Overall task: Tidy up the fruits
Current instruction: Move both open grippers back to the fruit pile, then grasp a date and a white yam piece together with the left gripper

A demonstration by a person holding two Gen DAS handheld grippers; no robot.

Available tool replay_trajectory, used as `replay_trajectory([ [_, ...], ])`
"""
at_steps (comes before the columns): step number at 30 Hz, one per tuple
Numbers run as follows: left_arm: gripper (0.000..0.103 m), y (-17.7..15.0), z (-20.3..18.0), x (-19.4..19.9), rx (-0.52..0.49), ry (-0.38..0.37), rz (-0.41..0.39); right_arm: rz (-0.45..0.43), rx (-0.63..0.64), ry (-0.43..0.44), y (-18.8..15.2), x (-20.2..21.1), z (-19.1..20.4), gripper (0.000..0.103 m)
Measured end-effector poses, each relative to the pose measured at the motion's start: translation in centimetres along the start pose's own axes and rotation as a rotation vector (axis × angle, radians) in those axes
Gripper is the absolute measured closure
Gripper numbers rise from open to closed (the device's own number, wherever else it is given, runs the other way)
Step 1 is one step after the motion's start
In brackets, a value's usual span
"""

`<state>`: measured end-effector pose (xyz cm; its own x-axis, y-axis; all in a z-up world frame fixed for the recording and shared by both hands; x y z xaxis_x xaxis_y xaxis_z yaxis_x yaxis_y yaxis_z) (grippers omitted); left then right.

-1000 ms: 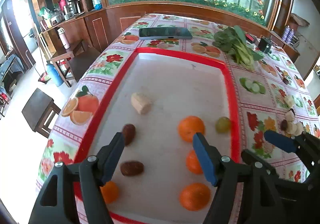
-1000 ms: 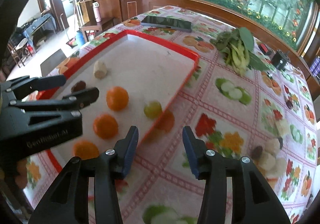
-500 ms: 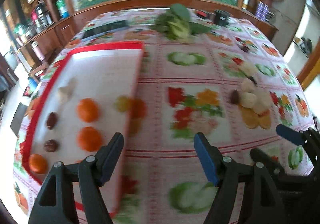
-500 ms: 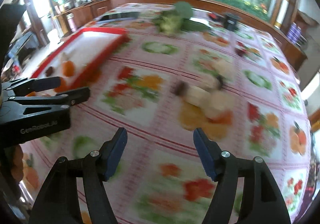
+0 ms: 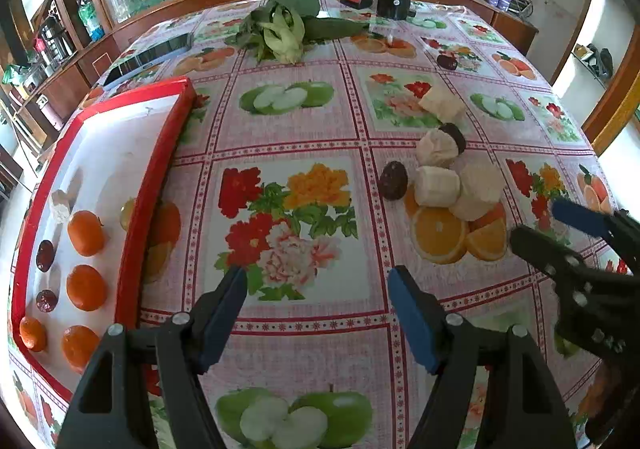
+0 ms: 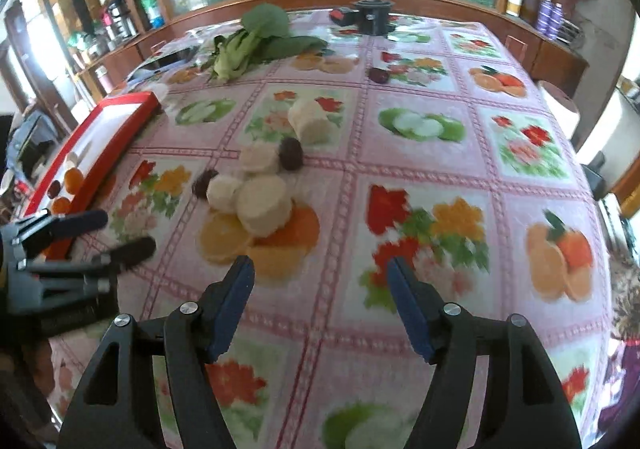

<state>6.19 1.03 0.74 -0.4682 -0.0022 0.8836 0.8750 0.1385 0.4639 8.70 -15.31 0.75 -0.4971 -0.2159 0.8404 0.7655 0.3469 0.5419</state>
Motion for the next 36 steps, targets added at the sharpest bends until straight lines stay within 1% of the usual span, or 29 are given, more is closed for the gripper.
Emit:
replay_trajectory([
  [4,0.027,0.1,0.2,0.1,0.005,0.003,-0.001,0.002,0.081,0.046,1.6,-1.8,1.2,0.031],
  [7,0.027,0.3,0.2,0.2,0.002,0.000,-0.006,0.007,0.130,0.059,2.0,-2.8,1.5,0.031],
  [8,0.027,0.4,0.1,0.1,0.001,-0.002,-0.006,0.002,0.138,0.071,2.0,-2.9,1.5,0.035],
  [9,0.027,0.4,0.0,0.0,0.001,-0.004,-0.005,-0.009,0.144,0.087,1.9,-3.0,1.3,0.041],
  [10,0.027,0.5,-0.1,-0.1,0.003,-0.010,-0.003,-0.010,0.142,0.120,1.7,-3.1,1.0,0.059],
  [11,0.027,0.6,-0.3,-0.3,0.004,-0.018,0.001,-0.021,0.142,0.125,1.6,-2.9,0.8,0.068],
  [14,0.027,0.9,-1.3,-0.9,0.009,-0.047,0.014,-0.022,0.122,0.132,1.1,-2.5,-0.1,0.067],
  [20,0.026,1.8,-3.8,-2.5,0.033,-0.096,0.037,-0.017,0.089,0.116,-0.9,-1.1,-2.4,0.067],
  [24,0.026,2.7,-5.2,-3.1,0.031,-0.082,0.007,-0.019,0.073,0.124,-1.0,-1.0,-3.2,0.067],
  [30,0.028,3.9,-5.9,-3.8,0.039,-0.082,-0.020,-0.030,0.061,0.140,-1.0,-1.0,-3.4,0.066],
  [31,0.029,4.0,-5.9,-3.8,0.043,-0.082,-0.025,-0.032,0.058,0.143,-1.0,-0.9,-3.4,0.066],
  [32,0.036,4.0,-5.9,-3.8,0.044,-0.083,-0.034,-0.034,0.056,0.144,-1.1,-1.0,-3.5,0.066],
  [33,0.046,4.1,-5.9,-3.7,0.041,-0.082,-0.042,-0.037,0.054,0.146,-1.1,-1.0,-3.5,0.066],
  [34,0.054,4.1,-5.9,-3.6,0.038,-0.086,-0.051,-0.042,0.053,0.147,-1.2,-0.9,-3.5,0.066],
  [36,0.056,4.1,-5.8,-3.5,0.035,-0.101,-0.054,-0.048,0.055,0.143,-1.2,-0.9,-3.4,0.066],
])
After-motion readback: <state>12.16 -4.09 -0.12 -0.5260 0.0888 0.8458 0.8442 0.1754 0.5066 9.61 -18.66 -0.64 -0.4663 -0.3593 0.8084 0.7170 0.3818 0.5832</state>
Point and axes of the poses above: each gripper's, at about its wrist camera, not at the fingertips, and x roughly against the way its jaws point, z to its left, y to its top, the point moved 2 cm from there along -x, roughly the way its jaws point, and after that the axes turned 10 degrees about x, right-handed, at the moved point
